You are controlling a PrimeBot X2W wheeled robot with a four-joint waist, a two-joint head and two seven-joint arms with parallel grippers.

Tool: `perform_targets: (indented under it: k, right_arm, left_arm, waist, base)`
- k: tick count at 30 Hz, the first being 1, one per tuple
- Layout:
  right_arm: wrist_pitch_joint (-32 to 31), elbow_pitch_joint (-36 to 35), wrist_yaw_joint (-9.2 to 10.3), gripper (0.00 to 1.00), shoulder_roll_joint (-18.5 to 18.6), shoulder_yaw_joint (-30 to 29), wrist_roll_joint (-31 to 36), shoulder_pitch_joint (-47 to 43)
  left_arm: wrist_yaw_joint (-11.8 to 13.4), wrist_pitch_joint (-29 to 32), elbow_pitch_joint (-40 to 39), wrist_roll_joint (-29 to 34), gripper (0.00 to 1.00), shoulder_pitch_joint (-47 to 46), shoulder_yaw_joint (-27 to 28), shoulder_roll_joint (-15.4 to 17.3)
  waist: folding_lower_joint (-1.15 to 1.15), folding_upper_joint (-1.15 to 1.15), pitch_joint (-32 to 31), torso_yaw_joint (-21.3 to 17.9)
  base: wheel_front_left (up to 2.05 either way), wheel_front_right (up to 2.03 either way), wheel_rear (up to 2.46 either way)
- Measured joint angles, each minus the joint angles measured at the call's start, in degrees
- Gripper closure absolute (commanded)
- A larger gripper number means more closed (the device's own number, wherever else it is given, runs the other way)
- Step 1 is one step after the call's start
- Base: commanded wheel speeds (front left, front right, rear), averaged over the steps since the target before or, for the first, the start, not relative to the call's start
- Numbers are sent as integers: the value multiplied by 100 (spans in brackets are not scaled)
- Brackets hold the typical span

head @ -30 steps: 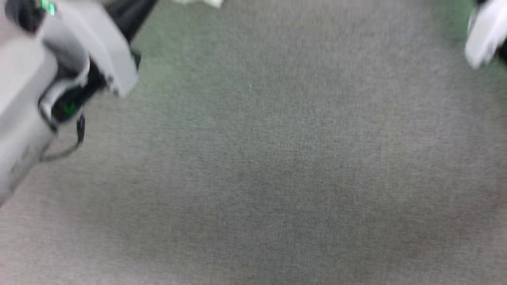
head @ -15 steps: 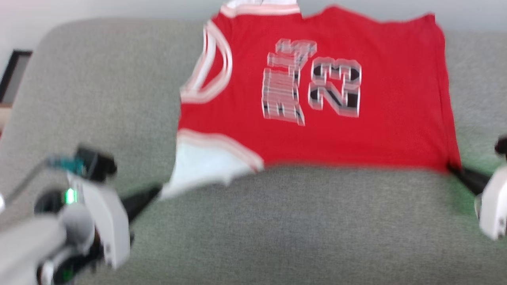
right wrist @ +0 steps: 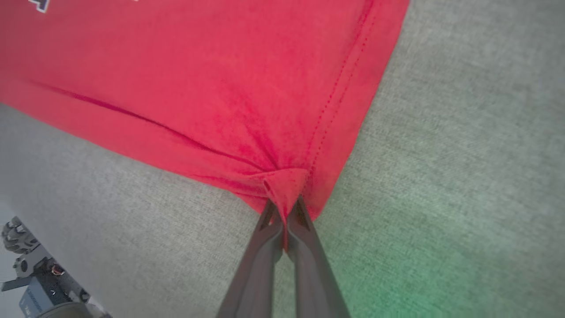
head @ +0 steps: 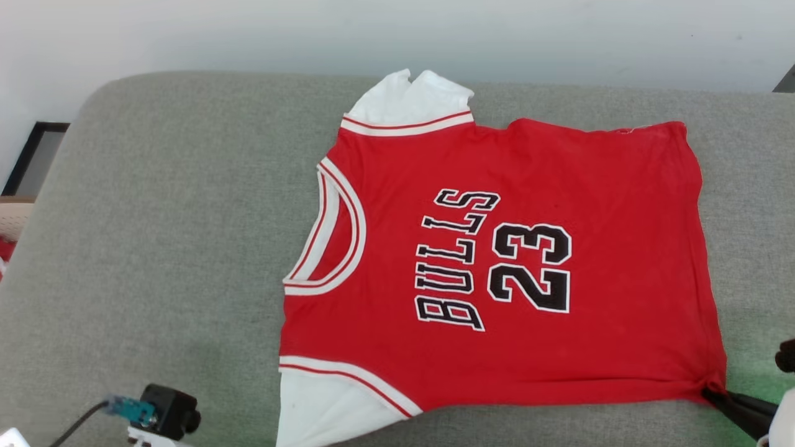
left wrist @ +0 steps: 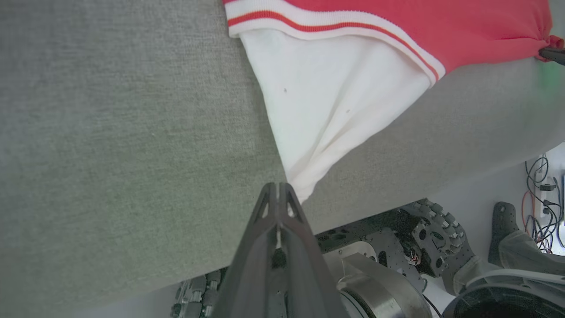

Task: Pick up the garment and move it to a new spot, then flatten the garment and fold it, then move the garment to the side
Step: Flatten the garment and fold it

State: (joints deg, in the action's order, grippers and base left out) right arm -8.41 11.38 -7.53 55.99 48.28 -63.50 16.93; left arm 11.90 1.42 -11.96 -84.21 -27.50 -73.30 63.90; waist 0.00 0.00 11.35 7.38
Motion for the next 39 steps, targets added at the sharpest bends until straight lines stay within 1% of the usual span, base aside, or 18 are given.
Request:
perform_targets:
  k: [4,7,10,14,16,19,23,25,32,35,39]
  right_arm:
    - [-47,-125,-1,100,-7,-326,57,-257]
    - [-212,-250,-1,100,-48,-554,171,-332]
    - [-387,-387,-1,100,-99,-806,298,-347]
    - [-606,-553,0,100,-246,-1177,468,-244]
    - [-724,-584,0,100,-357,-1354,617,-89]
    - [-953,-597,0,100,-556,-1557,797,171]
    - [-1239,-501,0,100,-806,-1755,1057,606]
    - [-1381,-412,0,100,-943,-1794,1124,859]
    - [-1652,155,0,100,-1371,-1666,1380,1755]
    - [-1697,450,0,100,-1490,-1504,1429,2137]
    - [-1751,822,0,100,-1642,-1238,1503,2575]
  left_arm:
    - [99,-16,-194,22,100,21,22,58]
    - [159,63,-335,86,100,-116,102,205]
    - [225,174,-500,248,100,-416,247,399]
    - [230,515,-650,523,100,-931,444,615]
    - [171,690,-624,649,100,-1223,552,641]
    - [-49,949,-433,891,100,-1667,695,577]
    - [-450,1282,105,1162,100,-2261,825,293]
    - [-673,1417,468,1245,100,-2558,883,80]
    - [-1429,1707,1962,1489,100,-3427,937,-872]
    - [-1653,1779,2609,1512,100,-3688,921,-1244]
    - [-1828,1897,3394,1499,100,-3916,834,-1689]
  waist:
    - [0,0,46,0]
    - [0,0,80,-19]
    - [0,0,131,-49]
    - [0,0,196,-109]
    - [0,0,235,-146]
    - [0,0,307,-202]
    - [0,0,431,-264]
    - [0,0,499,-295]
    - [0,0,779,-383]
    - [0,0,917,-411]
    - [0,0,1108,-449]
  base:
    - [0,0,0]
    - [0,0,0]
    - [0,0,0]
    - [0,0,0]
    - [0,0,0]
    - [0,0,0]
    - [0,0,0]
    - [0,0,0]
    - [0,0,0]
    - [0,0,0]
    - [0,0,0]
